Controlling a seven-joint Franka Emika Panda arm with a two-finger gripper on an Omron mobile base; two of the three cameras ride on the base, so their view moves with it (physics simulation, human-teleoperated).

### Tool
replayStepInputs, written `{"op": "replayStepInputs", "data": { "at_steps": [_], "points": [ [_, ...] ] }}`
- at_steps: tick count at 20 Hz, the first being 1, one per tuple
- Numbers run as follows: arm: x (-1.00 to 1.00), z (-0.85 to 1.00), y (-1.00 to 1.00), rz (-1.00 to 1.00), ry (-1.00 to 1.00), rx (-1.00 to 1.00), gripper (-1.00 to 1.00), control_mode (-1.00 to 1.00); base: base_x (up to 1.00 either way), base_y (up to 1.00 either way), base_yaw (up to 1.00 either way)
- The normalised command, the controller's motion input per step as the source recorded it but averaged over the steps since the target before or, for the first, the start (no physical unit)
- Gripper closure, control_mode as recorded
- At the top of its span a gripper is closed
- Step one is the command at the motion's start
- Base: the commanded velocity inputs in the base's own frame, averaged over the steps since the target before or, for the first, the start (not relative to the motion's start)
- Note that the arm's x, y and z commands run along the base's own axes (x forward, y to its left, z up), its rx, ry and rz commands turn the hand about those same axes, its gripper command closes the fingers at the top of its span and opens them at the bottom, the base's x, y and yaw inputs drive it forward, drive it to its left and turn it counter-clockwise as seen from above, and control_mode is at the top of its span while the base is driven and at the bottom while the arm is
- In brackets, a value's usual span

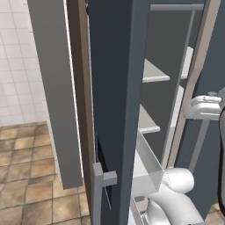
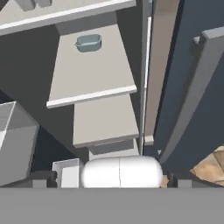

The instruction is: Open the freezer door, pick up the ice cube tray from the freezer, and place it on the dining counter.

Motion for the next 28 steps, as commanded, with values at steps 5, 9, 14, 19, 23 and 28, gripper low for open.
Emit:
{"op": "replayStepInputs", "data": {
  "at_steps": [5, 9, 14, 19, 23, 28],
  "points": [
    [0.0, 0.73, 0.03, -0.22, 0.0, 0.2, -1.0, -1.0, 0.0, 0.0, 0.0],
    [0.0, 0.38, 0.13, -0.27, 0.0, 0.27, -1.0, -1.0, 0.0, 0.0, 0.0],
    [0.02, 0.15, 0.29, -0.31, 0.0, 0.24, -1.0, -1.0, 0.0, 0.0, 0.0],
    [0.18, 0.0, 0.33, -0.33, 0.0, 0.23, -1.0, -1.0, 0.0, 0.0, 0.0],
    [0.46, 0.0, 0.1, -0.23, 0.0, 0.23, -1.0, -1.0, 0.0, 0.0, 0.0],
    [0.69, 0.0, -0.08, -0.05, 0.0, 0.23, -1.0, -1.0, 0.0, 0.0, 0.0]
  ]
}}
